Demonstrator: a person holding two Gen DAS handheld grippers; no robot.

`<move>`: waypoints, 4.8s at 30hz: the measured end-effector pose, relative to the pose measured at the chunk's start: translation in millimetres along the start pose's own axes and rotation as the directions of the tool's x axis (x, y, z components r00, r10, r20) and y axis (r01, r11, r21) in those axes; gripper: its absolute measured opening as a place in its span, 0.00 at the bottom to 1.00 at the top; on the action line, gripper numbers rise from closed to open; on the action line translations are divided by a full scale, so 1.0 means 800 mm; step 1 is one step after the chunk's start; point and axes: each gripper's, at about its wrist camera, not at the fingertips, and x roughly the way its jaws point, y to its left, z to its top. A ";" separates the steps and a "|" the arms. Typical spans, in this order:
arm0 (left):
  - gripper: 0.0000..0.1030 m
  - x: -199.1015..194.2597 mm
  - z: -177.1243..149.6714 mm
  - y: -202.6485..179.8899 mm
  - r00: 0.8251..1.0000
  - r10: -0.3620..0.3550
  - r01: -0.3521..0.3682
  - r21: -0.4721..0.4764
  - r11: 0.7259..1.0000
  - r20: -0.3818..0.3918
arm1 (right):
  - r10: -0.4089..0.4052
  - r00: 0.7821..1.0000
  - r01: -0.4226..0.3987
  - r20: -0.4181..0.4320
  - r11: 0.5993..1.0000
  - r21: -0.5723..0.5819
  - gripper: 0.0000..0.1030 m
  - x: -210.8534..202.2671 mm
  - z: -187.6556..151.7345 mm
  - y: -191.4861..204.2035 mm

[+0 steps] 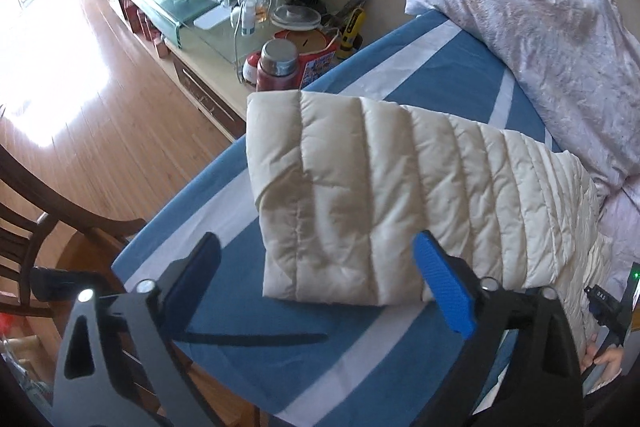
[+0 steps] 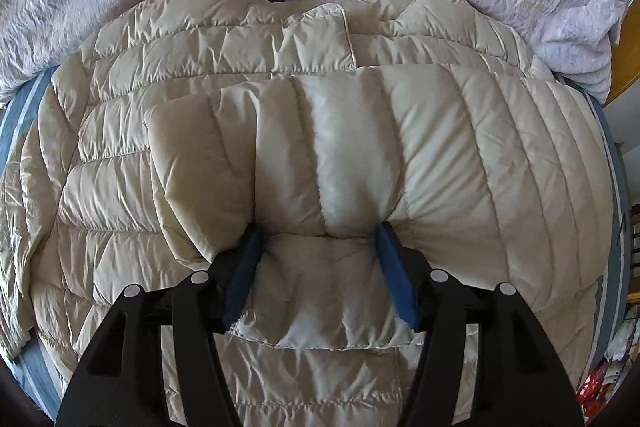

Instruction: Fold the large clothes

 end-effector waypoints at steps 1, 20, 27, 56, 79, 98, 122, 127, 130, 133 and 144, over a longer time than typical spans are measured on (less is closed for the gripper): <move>0.86 0.005 0.002 0.003 1.000 -0.009 0.009 -0.014 1.000 -0.013 | 0.001 1.000 -0.001 -0.001 1.000 0.000 0.60 0.001 0.002 0.000; 0.15 0.027 0.020 -0.003 0.998 -0.046 0.044 -0.064 0.997 -0.033 | 0.007 1.000 -0.008 0.014 1.000 0.002 0.63 -0.004 -0.006 -0.009; 0.05 -0.003 0.035 -0.041 0.998 -0.053 0.053 -0.003 0.999 0.029 | 0.011 1.000 -0.011 0.016 1.000 0.001 0.65 -0.004 -0.005 -0.010; 0.05 -0.096 -0.097 -0.493 0.946 -0.325 0.264 0.582 0.769 0.002 | 0.102 0.989 -0.120 0.112 0.979 0.166 0.78 -0.068 -0.047 -0.216; 0.10 -0.019 -0.249 -0.661 0.941 -0.286 0.327 0.713 0.620 -0.182 | 0.080 0.991 -0.106 0.109 0.961 0.255 0.78 -0.063 -0.076 -0.317; 0.68 -0.024 -0.177 -0.571 0.963 -0.266 0.220 0.691 0.689 -0.042 | 0.326 0.919 -0.333 0.220 0.943 -0.006 0.35 -0.100 -0.015 -0.190; 0.69 0.001 -0.130 -0.414 0.993 -0.119 0.087 0.622 0.778 0.011 | 0.309 0.950 -0.311 0.033 0.947 0.082 0.52 -0.032 -0.014 -0.159; 0.69 0.004 -0.134 -0.373 0.995 -0.098 0.086 0.600 0.795 -0.013 | 0.299 0.951 -0.304 0.075 0.950 0.066 0.72 -0.069 -0.033 -0.192; 0.69 0.005 -0.145 -0.348 0.996 -0.084 0.088 0.592 0.801 -0.035 | 0.316 0.948 -0.318 0.044 0.947 0.053 0.72 -0.078 -0.052 -0.215; 0.69 0.001 -0.160 -0.320 0.994 -0.084 0.109 0.589 0.801 -0.069 | 0.320 0.947 -0.320 0.009 0.947 0.031 0.72 -0.084 -0.081 -0.239; 0.69 -0.011 -0.218 -0.253 0.988 -0.064 0.137 0.609 0.782 -0.140 | 0.257 0.960 -0.243 -0.110 0.962 0.125 0.72 -0.090 -0.198 -0.373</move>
